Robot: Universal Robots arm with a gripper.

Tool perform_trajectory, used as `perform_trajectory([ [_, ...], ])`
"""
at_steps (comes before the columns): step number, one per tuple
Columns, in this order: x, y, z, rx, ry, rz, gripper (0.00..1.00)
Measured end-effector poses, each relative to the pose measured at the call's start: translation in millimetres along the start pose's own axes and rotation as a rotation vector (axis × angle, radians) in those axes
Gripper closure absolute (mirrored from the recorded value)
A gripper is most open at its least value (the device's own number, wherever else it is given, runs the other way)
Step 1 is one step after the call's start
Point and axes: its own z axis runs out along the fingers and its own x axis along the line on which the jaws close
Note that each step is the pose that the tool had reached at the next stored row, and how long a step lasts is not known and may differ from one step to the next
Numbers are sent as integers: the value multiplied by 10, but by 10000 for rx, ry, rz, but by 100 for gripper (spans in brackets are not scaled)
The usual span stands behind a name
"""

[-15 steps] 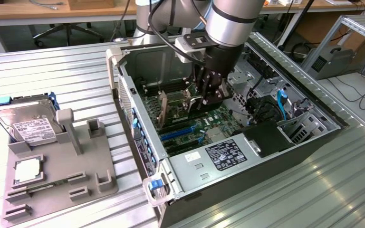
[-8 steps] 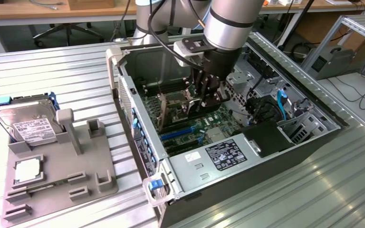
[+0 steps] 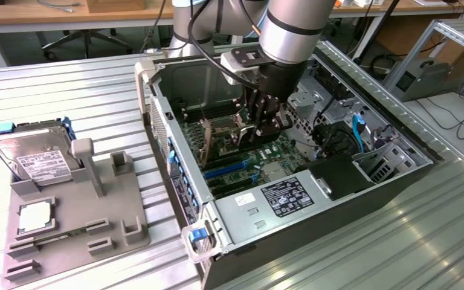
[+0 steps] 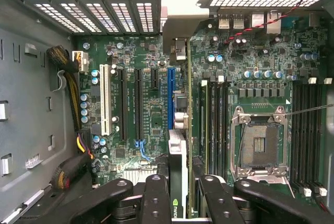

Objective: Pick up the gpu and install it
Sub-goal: 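Insert the gpu into the slot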

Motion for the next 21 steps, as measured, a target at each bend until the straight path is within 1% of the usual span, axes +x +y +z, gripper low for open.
perform_trajectory([
  [9,0,0,0,0,0,0,73],
  [13,0,83,3,11,-2,0,73],
  [18,4,88,7,11,1,-1,73],
  [21,32,90,13,11,2,0,73],
])
